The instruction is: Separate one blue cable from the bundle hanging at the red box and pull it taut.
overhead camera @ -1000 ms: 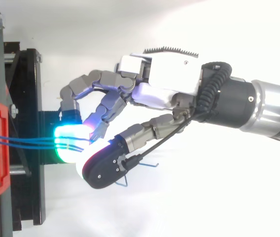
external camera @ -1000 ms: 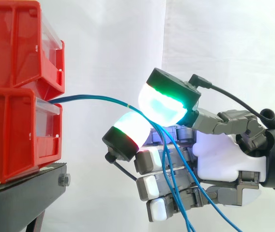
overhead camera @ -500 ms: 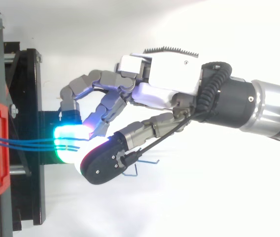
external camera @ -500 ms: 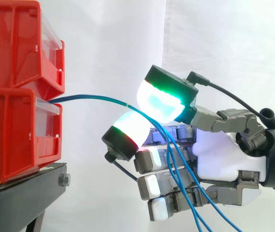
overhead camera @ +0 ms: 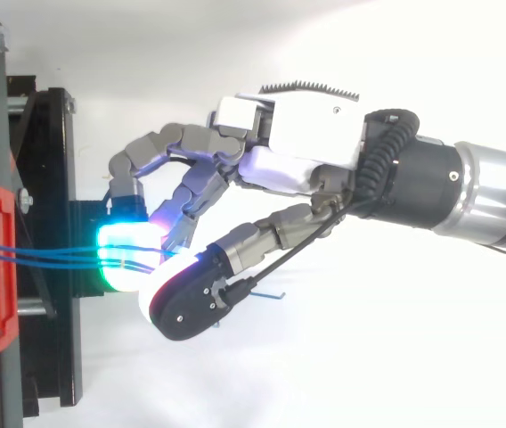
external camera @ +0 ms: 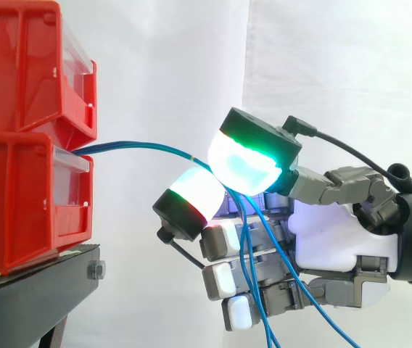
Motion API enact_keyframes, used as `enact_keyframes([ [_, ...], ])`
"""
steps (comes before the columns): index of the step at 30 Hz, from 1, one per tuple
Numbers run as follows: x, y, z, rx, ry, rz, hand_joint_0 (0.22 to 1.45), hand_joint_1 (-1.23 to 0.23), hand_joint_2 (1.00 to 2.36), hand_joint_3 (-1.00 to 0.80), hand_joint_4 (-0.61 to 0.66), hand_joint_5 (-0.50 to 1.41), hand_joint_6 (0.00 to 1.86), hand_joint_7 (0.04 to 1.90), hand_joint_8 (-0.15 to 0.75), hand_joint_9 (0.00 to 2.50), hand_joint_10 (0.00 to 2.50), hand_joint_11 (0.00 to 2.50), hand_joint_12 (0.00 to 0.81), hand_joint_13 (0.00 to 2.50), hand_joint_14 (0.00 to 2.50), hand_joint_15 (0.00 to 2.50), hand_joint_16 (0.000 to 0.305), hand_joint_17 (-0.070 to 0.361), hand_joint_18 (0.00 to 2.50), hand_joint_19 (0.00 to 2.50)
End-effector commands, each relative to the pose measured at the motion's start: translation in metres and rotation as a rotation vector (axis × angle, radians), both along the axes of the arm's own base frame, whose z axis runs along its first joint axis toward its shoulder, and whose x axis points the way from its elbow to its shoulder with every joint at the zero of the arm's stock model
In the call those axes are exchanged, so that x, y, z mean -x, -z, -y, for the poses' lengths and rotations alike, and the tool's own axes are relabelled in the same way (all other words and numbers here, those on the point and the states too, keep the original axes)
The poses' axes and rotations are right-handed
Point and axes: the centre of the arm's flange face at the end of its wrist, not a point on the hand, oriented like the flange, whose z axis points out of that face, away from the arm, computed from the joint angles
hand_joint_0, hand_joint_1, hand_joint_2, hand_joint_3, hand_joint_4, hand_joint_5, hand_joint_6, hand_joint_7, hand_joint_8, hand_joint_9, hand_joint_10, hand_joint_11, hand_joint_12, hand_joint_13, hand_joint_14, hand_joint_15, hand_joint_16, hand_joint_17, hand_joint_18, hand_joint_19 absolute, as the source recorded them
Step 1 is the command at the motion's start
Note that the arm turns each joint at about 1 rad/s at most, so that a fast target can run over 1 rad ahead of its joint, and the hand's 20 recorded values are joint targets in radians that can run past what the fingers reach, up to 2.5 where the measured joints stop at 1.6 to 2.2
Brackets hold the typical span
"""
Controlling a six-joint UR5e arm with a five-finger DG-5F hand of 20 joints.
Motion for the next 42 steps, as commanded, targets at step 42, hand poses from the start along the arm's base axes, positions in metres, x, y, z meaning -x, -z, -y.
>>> enact_keyframes([
  [42,0.0,0.0001,-0.0002,0.001,0.001,-0.001,0.69,-0.83,1.01,-0.33,0.07,-0.22,0.89,1.11,0.295,0.88,0.02,0.82,0.383,0.84,0.02,0.58,0.047,0.106,0.88,0.67],
])
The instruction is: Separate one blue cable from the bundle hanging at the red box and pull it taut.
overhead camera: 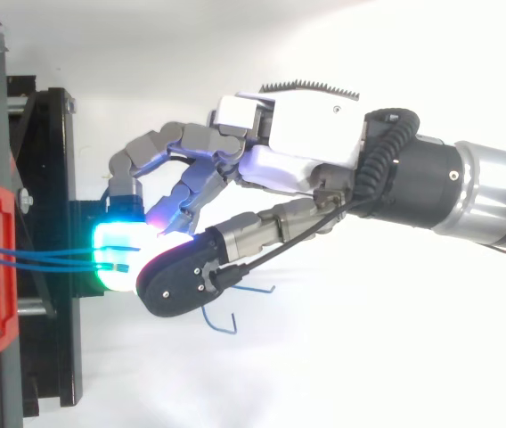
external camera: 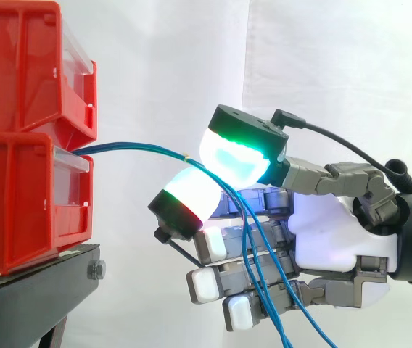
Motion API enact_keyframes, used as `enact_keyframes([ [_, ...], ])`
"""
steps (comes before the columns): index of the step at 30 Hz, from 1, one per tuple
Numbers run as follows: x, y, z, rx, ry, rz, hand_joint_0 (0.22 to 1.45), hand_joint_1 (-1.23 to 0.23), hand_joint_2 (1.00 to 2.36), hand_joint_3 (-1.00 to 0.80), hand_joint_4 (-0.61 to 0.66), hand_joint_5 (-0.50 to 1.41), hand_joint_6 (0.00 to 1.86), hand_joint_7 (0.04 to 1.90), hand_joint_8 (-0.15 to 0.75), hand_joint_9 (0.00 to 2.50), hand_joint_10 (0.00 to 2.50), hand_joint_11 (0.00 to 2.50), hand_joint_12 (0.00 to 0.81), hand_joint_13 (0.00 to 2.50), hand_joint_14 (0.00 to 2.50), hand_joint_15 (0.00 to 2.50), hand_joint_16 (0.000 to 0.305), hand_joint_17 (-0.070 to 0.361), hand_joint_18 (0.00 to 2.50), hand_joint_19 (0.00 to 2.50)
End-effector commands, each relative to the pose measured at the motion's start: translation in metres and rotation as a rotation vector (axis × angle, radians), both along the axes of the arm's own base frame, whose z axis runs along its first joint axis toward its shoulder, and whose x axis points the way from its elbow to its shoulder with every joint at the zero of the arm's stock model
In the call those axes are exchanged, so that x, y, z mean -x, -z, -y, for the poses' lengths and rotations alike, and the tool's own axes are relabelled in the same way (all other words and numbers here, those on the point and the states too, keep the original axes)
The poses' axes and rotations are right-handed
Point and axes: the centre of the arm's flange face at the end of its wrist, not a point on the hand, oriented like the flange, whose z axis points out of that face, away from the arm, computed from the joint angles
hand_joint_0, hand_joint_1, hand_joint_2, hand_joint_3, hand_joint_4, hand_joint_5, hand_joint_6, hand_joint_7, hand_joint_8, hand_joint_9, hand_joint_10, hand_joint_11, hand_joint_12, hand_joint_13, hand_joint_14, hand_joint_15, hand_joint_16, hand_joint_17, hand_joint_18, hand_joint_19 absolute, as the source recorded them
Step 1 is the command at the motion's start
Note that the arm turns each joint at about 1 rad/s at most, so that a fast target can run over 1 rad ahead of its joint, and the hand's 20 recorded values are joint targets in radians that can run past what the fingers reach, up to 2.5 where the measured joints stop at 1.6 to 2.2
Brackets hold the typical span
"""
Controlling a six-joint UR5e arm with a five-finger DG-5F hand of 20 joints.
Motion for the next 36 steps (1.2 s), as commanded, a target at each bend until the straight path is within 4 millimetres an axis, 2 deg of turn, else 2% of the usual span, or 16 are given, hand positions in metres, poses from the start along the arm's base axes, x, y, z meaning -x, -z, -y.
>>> enact_keyframes([
  [1,-0.0003,-0.0003,-0.0002,0.0,0.0,0.003,0.7,-0.84,1.01,-0.34,0.07,-0.22,0.89,1.09,0.29,0.88,0.02,0.82,0.383,0.84,0.02,0.58,0.047,0.106,0.88,0.66],
  [10,-0.0003,-0.0003,-0.0005,0.006,-0.003,0.002,0.77,-0.87,1.0,-0.48,0.11,-0.22,0.89,1.06,0.296,0.92,0.02,0.87,0.378,0.89,0.02,0.61,0.046,0.104,0.91,0.63],
  [15,-0.0001,-0.0001,0.0006,0.006,-0.001,0.0,0.79,-0.88,1.0,-0.5,0.13,-0.22,0.89,1.04,0.298,0.96,0.02,0.92,0.383,0.93,0.02,0.64,0.046,0.103,0.93,0.63],
  [21,-0.0003,-0.0004,0.0021,0.006,0.003,0.003,0.69,-0.98,1.0,-0.5,0.13,-0.22,0.89,1.05,0.299,0.98,0.02,0.96,0.382,0.95,0.02,0.66,0.045,0.102,0.95,0.62],
  [25,0.0,-0.0013,0.001,0.007,0.002,0.002,0.62,-0.98,1.0,-0.5,0.14,-0.22,0.88,1.04,0.3,0.98,0.02,0.97,0.385,0.94,0.02,0.68,0.045,0.102,0.94,0.64],
  [30,0.0003,0.0,0.0042,0.008,0.003,-0.001,0.52,-0.89,1.0,-0.5,0.16,-0.22,0.88,1.01,0.321,0.99,0.02,1.01,0.408,0.95,0.02,0.68,0.049,0.111,0.96,0.66],
  [36,0.0003,0.0,0.0033,0.008,0.005,-0.001,0.53,-0.69,1.0,-0.5,0.15,-0.22,0.86,0.99,0.321,1.01,0.02,0.99,0.408,0.96,0.02,0.68,0.049,0.11,0.95,0.67],
])
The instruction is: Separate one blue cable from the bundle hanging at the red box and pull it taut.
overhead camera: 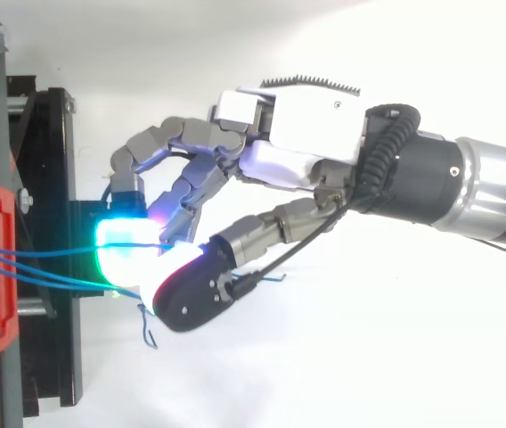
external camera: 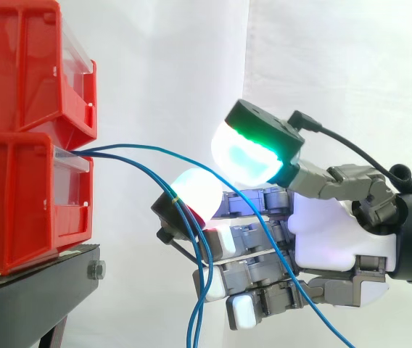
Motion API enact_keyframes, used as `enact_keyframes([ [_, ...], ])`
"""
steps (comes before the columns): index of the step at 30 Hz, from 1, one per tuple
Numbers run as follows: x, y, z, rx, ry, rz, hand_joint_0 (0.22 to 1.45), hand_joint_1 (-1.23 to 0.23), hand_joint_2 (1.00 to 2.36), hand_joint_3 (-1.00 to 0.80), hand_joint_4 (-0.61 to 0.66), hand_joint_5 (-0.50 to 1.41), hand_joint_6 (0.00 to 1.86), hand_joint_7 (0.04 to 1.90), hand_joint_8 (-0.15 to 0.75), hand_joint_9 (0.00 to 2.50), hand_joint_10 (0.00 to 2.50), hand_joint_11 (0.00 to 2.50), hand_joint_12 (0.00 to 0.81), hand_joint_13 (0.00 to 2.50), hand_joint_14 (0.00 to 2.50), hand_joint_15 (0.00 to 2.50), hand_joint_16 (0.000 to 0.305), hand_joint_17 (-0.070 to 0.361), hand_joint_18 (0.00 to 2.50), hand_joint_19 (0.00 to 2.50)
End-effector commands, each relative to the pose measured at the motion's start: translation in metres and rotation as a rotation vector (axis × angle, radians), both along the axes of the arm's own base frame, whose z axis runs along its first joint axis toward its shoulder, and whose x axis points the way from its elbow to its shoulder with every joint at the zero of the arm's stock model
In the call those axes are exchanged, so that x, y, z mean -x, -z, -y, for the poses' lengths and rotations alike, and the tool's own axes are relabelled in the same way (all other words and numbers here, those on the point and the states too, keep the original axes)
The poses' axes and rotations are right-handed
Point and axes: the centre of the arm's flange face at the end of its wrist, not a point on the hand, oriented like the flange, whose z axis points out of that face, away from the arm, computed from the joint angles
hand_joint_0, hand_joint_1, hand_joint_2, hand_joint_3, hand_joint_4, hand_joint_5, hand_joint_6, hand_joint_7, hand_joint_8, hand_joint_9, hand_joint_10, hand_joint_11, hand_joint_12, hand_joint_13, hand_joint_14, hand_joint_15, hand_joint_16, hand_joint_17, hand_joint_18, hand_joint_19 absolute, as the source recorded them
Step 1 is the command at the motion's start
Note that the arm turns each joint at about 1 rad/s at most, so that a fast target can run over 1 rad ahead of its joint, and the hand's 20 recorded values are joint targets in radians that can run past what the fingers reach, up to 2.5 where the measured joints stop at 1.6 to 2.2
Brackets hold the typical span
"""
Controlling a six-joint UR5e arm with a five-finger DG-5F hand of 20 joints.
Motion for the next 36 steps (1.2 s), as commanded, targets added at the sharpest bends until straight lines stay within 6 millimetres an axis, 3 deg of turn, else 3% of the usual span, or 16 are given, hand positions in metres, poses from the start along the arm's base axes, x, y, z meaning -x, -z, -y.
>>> enact_keyframes([
  [1,0.0,0.0002,-0.0002,0.0,-0.001,0.0,0.54,-0.66,1.0,-0.5,0.15,-0.22,0.86,0.99,0.319,1.01,0.02,0.99,0.404,0.96,0.02,0.68,0.049,0.11,0.94,0.68],
  [8,0.0,0.0002,-0.0002,0.0,-0.001,0.0,0.62,-0.6,1.0,-0.5,0.12,-0.21,0.85,1.05,0.314,1.03,0.02,1.0,0.391,0.95,0.02,0.69,0.047,0.105,0.92,0.69],
  [18,-0.0001,0.0002,-0.0011,0.001,0.001,-0.001,0.62,-0.67,1.02,-0.25,0.1,-0.2,0.88,1.13,0.319,1.03,0.02,1.0,0.393,0.95,0.02,0.7,0.047,0.107,0.92,0.71],
  [23,-0.0001,0.0002,-0.0011,0.001,0.001,-0.001,0.62,-0.67,1.01,-0.33,0.14,-0.2,0.88,1.1,0.319,1.03,0.02,1.0,0.393,0.95,0.02,0.7,0.048,0.107,0.9,0.71],
  [27,-0.0001,0.0002,-0.0011,0.001,0.001,-0.001,0.56,-0.59,1.0,-0.5,0.14,-0.2,0.86,1.09,0.319,1.04,0.02,0.99,0.402,0.94,0.02,0.7,0.049,0.11,0.9,0.72],
  [36,-0.0002,0.0002,-0.0023,0.001,-0.001,-0.001,0.59,-0.52,1.0,-0.49,0.13,-0.2,0.85,1.1,0.323,1.05,0.02,0.99,0.402,0.93,0.02,0.7,0.049,0.11,0.89,0.73],
])
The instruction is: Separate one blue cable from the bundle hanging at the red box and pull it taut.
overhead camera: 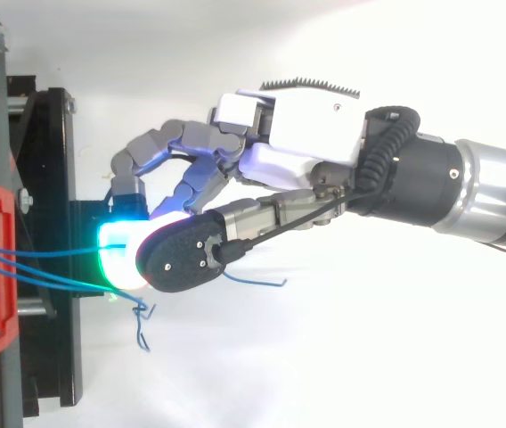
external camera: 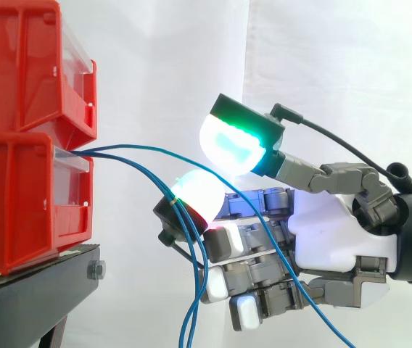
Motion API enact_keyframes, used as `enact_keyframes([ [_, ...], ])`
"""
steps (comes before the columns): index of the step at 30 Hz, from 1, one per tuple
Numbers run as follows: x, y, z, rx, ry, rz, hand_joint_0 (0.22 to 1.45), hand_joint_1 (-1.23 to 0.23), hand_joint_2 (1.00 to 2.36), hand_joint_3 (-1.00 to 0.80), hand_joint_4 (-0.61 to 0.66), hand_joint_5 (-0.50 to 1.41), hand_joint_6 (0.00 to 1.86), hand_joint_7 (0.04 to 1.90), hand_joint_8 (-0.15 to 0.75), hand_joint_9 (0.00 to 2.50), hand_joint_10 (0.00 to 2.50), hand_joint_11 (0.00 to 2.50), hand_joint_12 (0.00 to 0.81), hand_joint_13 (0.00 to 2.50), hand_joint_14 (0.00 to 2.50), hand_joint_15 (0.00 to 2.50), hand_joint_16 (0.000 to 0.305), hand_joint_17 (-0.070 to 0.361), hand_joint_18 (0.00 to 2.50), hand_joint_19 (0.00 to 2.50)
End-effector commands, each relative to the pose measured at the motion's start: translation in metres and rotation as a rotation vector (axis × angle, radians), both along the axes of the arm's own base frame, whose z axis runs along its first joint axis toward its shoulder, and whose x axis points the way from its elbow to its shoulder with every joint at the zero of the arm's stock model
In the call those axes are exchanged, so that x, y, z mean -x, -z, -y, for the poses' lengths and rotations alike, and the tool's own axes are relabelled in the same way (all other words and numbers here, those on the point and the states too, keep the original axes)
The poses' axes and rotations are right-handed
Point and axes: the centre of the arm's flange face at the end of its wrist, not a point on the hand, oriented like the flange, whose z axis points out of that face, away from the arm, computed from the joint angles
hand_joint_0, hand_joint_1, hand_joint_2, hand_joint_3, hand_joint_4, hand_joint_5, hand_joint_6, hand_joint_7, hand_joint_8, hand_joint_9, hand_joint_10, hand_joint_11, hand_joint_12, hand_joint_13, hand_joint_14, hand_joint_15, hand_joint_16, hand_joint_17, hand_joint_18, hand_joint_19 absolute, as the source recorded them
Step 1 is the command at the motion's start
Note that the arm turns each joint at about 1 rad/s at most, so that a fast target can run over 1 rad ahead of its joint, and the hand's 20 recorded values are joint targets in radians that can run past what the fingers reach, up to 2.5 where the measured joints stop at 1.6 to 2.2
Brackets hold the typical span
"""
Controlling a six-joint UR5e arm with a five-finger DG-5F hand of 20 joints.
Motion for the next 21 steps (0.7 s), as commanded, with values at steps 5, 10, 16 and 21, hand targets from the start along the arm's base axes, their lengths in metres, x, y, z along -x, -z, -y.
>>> enact_keyframes([
  [5,-0.0001,-0.0001,-0.0014,0.0,-0.002,0.0,0.6,-0.6,1.02,-0.28,0.11,-0.19,0.86,1.15,0.323,1.05,0.02,0.99,0.401,0.94,0.02,0.69,0.048,0.109,0.89,0.73],
  [10,-0.0001,-0.0001,-0.0014,0.0,-0.002,0.0,0.6,-0.66,1.02,-0.16,0.09,-0.19,0.88,1.18,0.323,1.05,0.02,0.99,0.398,0.93,0.02,0.69,0.048,0.109,0.89,0.73],
  [16,-0.0001,-0.0001,-0.0014,-0.002,-0.002,0.0,0.6,-0.69,1.02,-0.14,0.07,-0.19,0.88,1.18,0.32,1.05,0.02,1.0,0.394,0.92,0.02,0.69,0.048,0.109,0.88,0.73],
  [21,0.0,0.0001,-0.0016,-0.001,-0.003,-0.001,0.62,-0.71,1.02,-0.16,0.03,-0.19,0.88,1.14,0.311,1.04,0.02,1.02,0.389,0.91,0.02,0.69,0.048,0.108,0.88,0.72],
])
